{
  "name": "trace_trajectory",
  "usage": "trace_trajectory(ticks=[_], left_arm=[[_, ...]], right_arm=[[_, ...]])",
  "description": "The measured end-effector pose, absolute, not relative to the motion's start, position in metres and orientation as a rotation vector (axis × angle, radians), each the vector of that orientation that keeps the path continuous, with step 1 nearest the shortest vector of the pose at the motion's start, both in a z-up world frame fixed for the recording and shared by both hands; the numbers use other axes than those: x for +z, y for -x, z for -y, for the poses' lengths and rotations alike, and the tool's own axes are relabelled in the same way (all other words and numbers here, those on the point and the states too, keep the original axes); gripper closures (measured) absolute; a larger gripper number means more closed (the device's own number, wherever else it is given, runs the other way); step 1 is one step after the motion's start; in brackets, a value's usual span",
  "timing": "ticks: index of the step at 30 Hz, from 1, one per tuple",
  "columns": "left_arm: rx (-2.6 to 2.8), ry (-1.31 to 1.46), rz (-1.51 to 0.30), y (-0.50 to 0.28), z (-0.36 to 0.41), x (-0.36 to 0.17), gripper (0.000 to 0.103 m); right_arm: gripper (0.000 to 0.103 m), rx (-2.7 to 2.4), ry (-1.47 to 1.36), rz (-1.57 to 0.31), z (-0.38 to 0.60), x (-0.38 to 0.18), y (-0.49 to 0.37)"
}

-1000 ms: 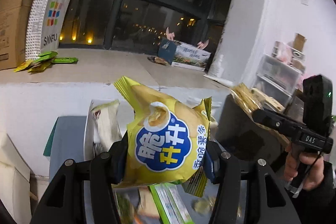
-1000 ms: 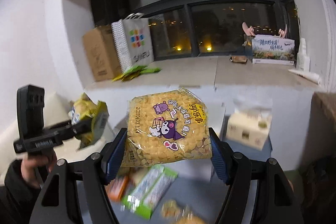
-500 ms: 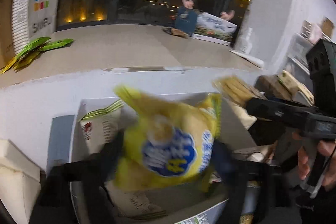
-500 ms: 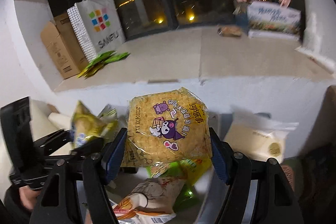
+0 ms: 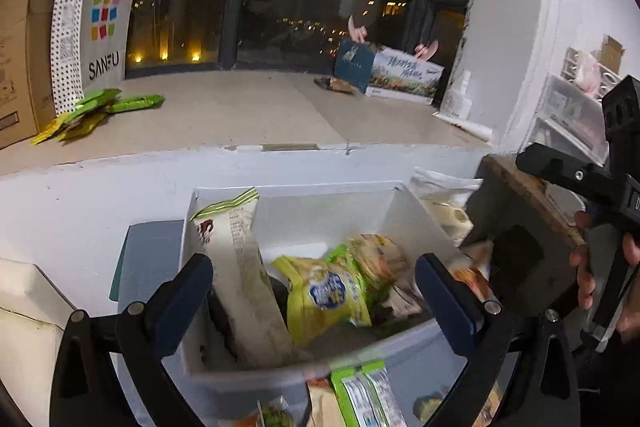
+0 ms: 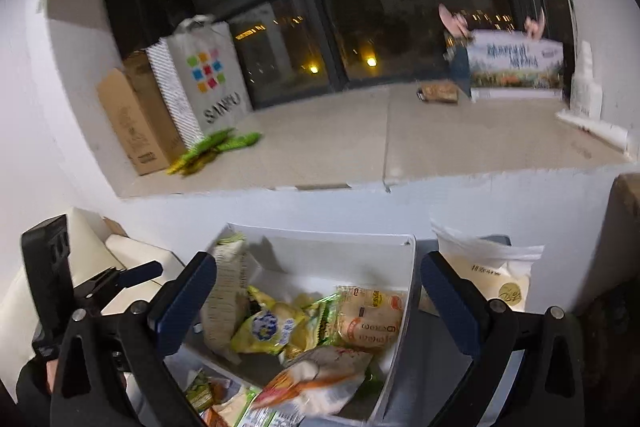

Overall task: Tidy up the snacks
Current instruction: 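Grasp the jelly cup from the table with the right gripper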

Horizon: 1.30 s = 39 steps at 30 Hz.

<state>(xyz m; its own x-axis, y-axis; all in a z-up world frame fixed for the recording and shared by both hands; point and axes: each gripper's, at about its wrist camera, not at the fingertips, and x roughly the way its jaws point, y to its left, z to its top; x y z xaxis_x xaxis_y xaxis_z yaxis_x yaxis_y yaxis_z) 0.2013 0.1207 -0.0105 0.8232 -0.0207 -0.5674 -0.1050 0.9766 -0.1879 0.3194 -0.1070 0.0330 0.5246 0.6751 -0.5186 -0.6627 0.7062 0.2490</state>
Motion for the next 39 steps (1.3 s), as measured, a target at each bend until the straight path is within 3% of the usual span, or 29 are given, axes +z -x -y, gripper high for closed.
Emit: trace_trajectory(ticks=[7,17,24,39], left_arm=[[0.026,0.158,-0.55,-0.109,-0.088,-0.008,0.0],[0.003,0.247,-0.56,0.012,-0.044,-0.055,0.0],[-0.006,0.311,-0.594,0.016,-0.043,-0.072,0.0],[-0.017,0.287,-0.589,0.017,-0.039,-0.068,0.0]], right_arm=[[0.0,0.887,0.067,-0.485,0.15,0.037,-0.241],[0.0,0.878,0.276,-0.518,0.204,-0.043,-0.131],[0.0,0.85,0.266,-0.621,0.221,-0.098,-0.105],[0.0,0.932,0.413,-0.684,0.16,-0.131,-0.137]])
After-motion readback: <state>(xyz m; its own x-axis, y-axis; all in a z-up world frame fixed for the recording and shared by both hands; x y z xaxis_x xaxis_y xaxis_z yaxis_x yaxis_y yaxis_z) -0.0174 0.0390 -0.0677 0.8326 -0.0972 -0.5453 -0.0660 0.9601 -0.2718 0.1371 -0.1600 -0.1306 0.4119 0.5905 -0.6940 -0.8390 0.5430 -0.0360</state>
